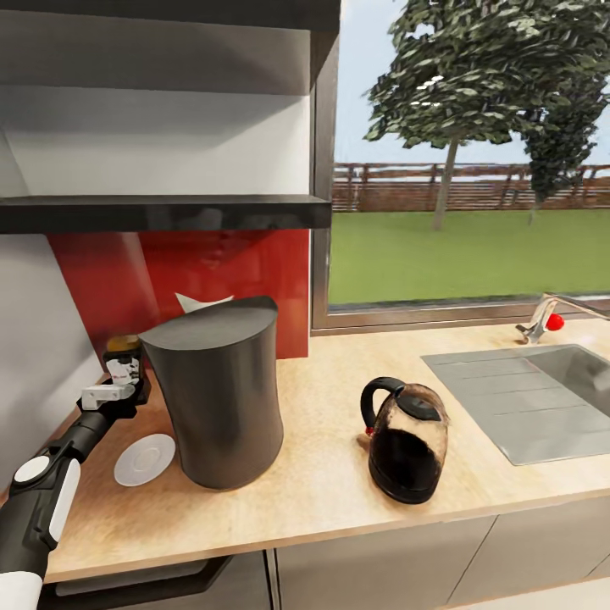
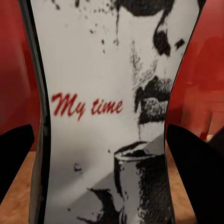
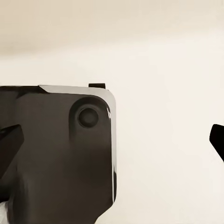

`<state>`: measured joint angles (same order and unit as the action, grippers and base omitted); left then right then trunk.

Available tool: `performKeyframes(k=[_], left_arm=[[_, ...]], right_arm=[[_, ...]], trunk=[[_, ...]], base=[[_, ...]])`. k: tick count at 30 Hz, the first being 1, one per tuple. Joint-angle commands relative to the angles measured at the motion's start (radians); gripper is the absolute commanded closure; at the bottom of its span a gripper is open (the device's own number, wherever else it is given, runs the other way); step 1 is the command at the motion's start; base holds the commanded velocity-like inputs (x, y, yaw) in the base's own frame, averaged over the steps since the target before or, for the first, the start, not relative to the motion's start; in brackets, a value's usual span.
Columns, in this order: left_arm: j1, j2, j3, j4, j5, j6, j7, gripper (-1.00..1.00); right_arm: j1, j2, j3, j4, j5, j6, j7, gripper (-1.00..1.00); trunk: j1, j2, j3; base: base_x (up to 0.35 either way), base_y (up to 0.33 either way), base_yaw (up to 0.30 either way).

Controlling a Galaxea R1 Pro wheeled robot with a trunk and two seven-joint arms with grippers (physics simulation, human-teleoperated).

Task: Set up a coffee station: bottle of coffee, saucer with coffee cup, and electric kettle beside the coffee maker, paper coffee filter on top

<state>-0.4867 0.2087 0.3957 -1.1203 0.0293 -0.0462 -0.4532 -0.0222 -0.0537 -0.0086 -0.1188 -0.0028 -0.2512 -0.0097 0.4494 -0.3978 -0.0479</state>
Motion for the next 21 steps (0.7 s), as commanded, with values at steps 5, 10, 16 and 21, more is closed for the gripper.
performKeyframes(k=[5,10,16,21], left_arm=[[-0.001,0.0,0.002,0.001,0.003,-0.001,-0.005,1.0],[-0.001,-0.001,0.002,0.002,0.003,-0.001,-0.005,1.0],[0.021,0.0,0.002,0.04,-0.001,-0.003,-0.005,1.0],[0.015,0.007,0.006,0.078,0.002,-0.028,-0.004,1.0]], right_arm=[[-0.001,0.0,-0.001,0.001,0.0,-0.003,-0.001,-1.0],[-0.001,0.0,0.0,0.001,0.0,-0.003,-0.001,-1.0],[-0.001,0.0,0.0,0.001,0.0,-0.003,-0.002,-1.0],[-0.002,0.005,0.0,-0.006,0.002,-0.003,-0.001,-1.0]], trunk=[[0.001,-0.002,-0.002],[0.001,-0.002,-0.002],[0.001,-0.002,-0.002],[0.001,-0.002,-0.002]], base=[[0.0,0.005,-0.006],[0.0,0.001,-0.115],[0.0,0.0,-0.027],[0.0,0.0,-0.001]])
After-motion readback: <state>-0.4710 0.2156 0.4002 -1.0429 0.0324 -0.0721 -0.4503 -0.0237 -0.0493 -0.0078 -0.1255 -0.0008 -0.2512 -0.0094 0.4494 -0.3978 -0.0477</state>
